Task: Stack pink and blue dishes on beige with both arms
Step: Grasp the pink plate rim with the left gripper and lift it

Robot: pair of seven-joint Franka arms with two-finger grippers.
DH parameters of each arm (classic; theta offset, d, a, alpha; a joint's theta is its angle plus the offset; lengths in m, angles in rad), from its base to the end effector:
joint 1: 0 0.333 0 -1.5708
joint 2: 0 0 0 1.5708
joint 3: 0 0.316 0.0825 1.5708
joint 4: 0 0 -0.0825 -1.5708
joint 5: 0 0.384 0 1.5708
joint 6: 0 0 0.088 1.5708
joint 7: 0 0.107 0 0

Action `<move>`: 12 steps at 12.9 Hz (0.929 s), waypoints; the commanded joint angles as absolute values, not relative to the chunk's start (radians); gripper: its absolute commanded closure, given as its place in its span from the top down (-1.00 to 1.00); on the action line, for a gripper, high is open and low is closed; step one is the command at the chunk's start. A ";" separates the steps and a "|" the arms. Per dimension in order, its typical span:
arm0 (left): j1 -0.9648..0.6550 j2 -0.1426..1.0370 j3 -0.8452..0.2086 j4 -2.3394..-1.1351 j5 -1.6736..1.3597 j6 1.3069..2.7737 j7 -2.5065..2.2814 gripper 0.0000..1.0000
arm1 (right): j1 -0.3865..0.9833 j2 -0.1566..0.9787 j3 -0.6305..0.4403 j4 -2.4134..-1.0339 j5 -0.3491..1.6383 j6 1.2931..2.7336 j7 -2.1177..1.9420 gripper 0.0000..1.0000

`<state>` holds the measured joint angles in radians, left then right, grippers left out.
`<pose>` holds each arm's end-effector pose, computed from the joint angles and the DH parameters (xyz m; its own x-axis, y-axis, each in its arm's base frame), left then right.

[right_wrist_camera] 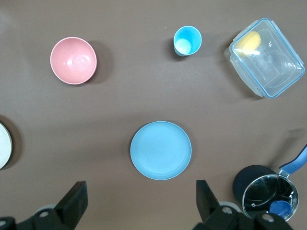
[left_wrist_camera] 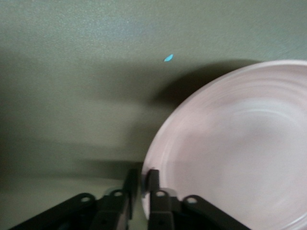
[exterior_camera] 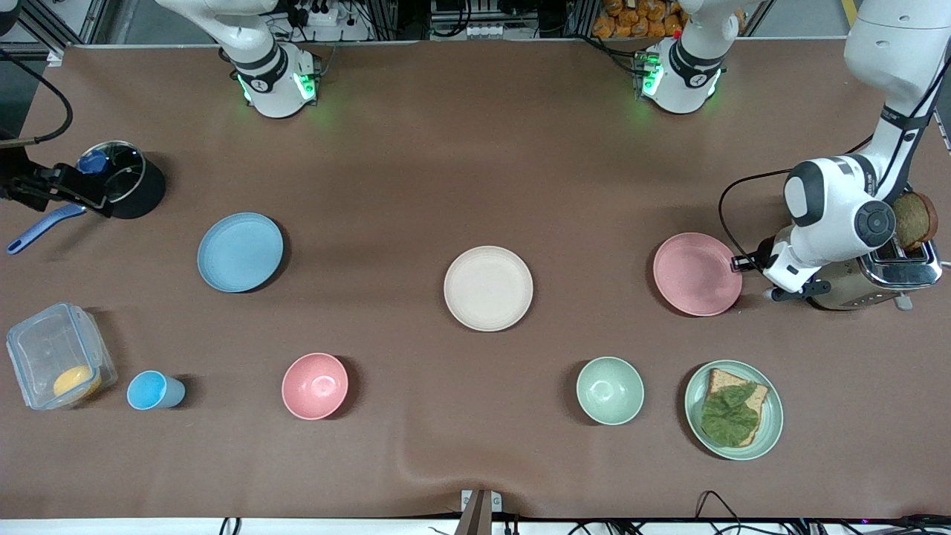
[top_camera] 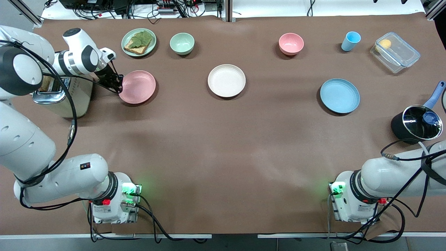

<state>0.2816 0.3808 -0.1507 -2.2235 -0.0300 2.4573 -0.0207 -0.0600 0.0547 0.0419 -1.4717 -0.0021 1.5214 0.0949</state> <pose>0.5292 0.0674 0.1916 0.9738 0.1750 -0.1453 0.1863 -0.9801 0.0682 0.5670 -0.0112 0.6361 0.9936 -0.1129 -0.0049 -0.1129 -0.9936 0.0003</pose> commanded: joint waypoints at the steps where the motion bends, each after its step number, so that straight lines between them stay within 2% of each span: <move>1: 0.290 0.377 -0.185 -2.203 -0.063 2.467 -0.017 -1.00 | -0.060 0.043 0.043 -1.480 -0.002 1.520 0.107 1.00; 5: 0.291 0.318 -0.239 -2.175 -0.092 2.448 -0.032 -1.00 | -0.067 0.051 0.041 -1.480 -0.002 1.519 0.089 1.00; 7: 0.290 0.275 -0.285 -2.126 -0.117 2.357 -0.064 -1.00 | -0.067 0.049 0.040 -1.480 -0.002 1.519 0.089 1.00; 10: 0.281 0.253 -0.382 -1.985 -0.120 2.163 -0.219 -1.00 | -0.066 0.060 0.040 -1.482 -0.002 1.519 0.089 1.00; 12: 0.275 0.271 -0.466 -1.945 -0.120 2.143 -0.340 -1.00 | -0.071 0.092 0.038 -1.482 -0.002 1.517 0.087 1.00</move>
<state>0.2750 0.2538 -0.4062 -1.9852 -0.0999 2.1760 -0.2557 -0.0614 0.0639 0.0380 -1.4822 -0.0025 1.5195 0.0933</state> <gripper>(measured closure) 0.952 0.000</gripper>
